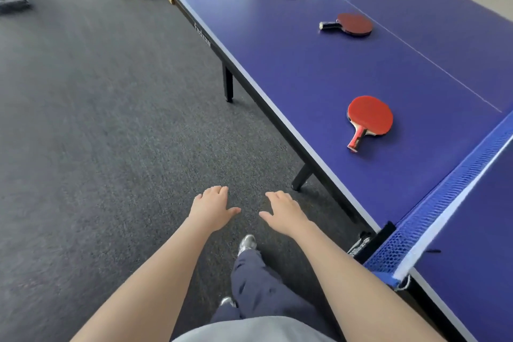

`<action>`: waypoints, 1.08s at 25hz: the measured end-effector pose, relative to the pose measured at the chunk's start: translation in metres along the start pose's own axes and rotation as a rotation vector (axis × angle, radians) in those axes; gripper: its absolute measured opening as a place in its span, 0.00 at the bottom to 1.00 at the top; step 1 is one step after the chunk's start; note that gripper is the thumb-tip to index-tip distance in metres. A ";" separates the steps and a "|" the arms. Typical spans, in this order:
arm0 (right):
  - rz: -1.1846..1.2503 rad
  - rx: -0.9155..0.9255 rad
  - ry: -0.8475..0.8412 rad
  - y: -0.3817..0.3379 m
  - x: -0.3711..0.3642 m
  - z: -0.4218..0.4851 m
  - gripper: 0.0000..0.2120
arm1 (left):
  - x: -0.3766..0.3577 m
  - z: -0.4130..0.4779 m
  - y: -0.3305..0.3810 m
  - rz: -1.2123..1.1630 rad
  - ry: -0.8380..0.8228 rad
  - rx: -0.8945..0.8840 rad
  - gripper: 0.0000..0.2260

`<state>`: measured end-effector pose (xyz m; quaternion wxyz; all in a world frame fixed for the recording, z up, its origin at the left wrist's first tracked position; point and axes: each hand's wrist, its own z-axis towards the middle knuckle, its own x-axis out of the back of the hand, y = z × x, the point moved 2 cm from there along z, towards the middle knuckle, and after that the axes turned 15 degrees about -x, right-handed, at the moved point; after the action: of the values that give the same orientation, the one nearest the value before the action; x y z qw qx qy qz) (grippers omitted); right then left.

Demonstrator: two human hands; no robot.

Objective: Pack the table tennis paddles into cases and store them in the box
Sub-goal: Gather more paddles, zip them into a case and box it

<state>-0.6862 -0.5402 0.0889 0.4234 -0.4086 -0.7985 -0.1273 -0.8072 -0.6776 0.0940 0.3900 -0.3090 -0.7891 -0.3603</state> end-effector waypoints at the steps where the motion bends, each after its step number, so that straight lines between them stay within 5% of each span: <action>1: 0.016 -0.007 0.011 -0.001 0.007 0.016 0.29 | 0.010 0.018 -0.004 0.009 0.009 -0.015 0.31; 16: 0.530 -0.468 0.260 0.068 0.127 0.146 0.26 | 0.145 0.244 0.033 0.025 0.024 -0.341 0.31; 23: 0.701 -0.939 0.530 0.101 0.163 0.182 0.26 | 0.191 0.351 0.024 0.030 -0.058 -0.553 0.31; 27: 0.719 -1.219 0.543 0.118 0.170 0.185 0.23 | 0.215 0.400 0.012 0.025 -0.085 -0.595 0.31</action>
<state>-0.7549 -0.2712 0.0914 0.3198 -0.7599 -0.2721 -0.4962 -1.0641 -0.3028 0.1034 0.2534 -0.4343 -0.6605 -0.5576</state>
